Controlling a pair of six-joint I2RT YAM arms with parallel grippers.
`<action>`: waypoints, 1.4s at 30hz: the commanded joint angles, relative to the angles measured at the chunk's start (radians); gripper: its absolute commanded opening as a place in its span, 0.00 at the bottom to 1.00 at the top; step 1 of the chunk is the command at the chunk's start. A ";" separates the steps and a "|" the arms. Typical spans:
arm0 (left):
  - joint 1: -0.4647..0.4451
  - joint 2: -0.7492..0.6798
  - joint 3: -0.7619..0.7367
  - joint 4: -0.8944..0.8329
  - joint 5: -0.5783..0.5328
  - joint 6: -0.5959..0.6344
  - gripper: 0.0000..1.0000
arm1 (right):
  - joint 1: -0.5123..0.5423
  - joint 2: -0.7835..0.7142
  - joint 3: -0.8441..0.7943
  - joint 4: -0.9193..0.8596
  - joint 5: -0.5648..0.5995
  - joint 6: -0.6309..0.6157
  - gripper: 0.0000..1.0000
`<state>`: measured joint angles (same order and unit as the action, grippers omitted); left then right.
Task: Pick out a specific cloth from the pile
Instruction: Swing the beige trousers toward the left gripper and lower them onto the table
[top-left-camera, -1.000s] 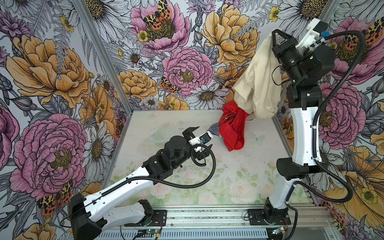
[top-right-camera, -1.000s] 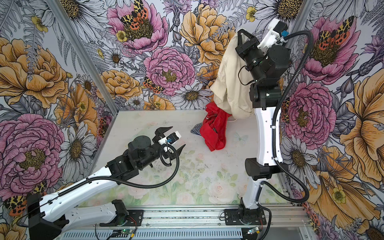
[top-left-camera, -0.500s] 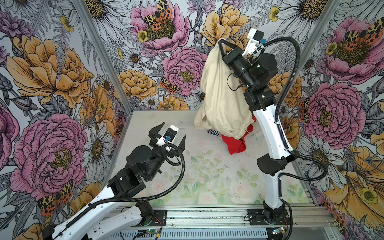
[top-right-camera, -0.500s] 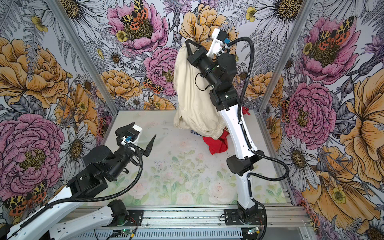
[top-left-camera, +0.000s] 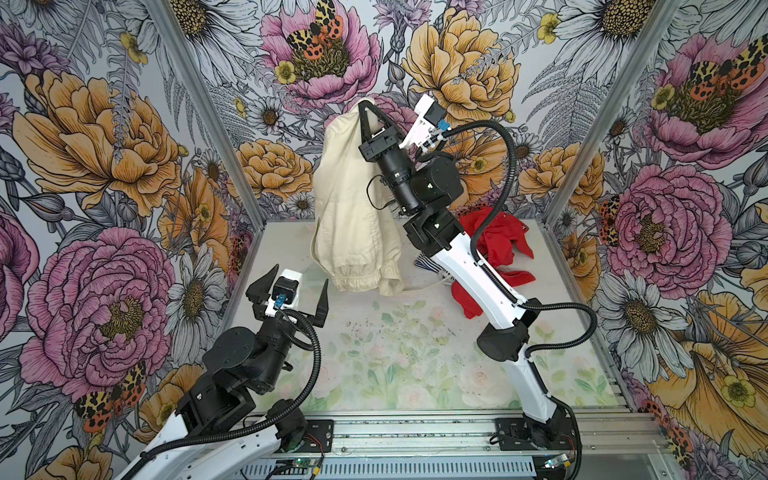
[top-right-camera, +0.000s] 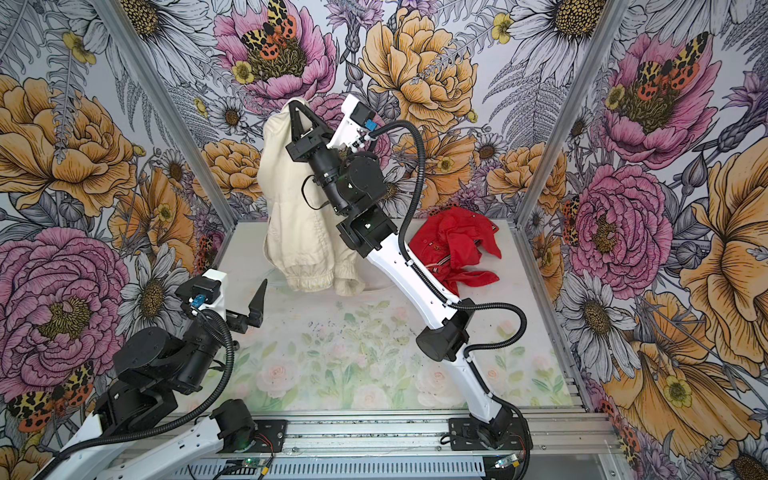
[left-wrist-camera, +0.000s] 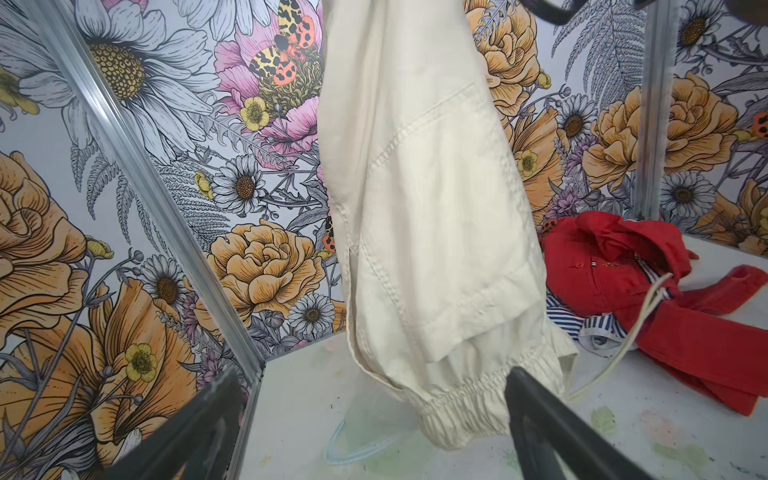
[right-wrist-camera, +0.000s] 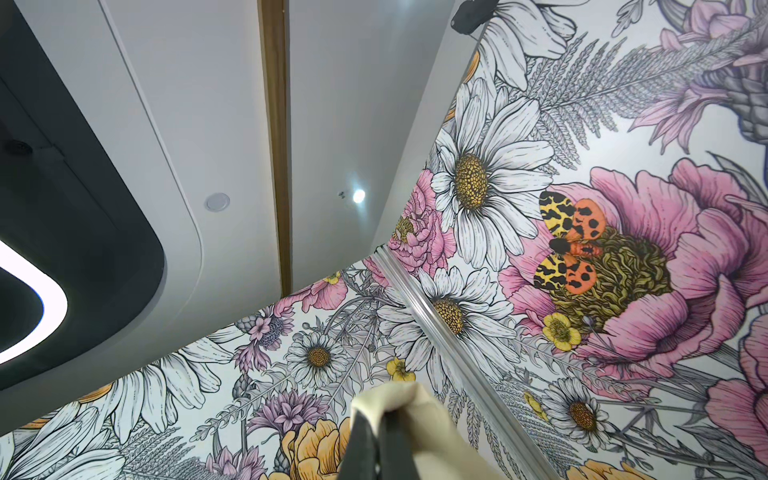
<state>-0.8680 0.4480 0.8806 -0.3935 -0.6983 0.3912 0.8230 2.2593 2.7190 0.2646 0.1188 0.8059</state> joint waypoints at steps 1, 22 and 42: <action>0.006 -0.004 -0.007 -0.036 -0.065 -0.034 0.99 | 0.002 -0.013 -0.180 0.172 -0.038 0.148 0.00; 0.123 0.218 0.148 -0.406 0.065 -0.429 0.99 | 0.028 -0.375 -1.661 0.595 -0.097 0.196 0.75; 0.402 0.646 -0.084 -0.322 0.448 -0.858 0.87 | 0.196 -1.144 -2.175 -0.193 0.084 -0.041 0.93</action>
<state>-0.4980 1.0748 0.8318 -0.8295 -0.2039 -0.3801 0.9878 1.1248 0.5396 0.1890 0.1867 0.8246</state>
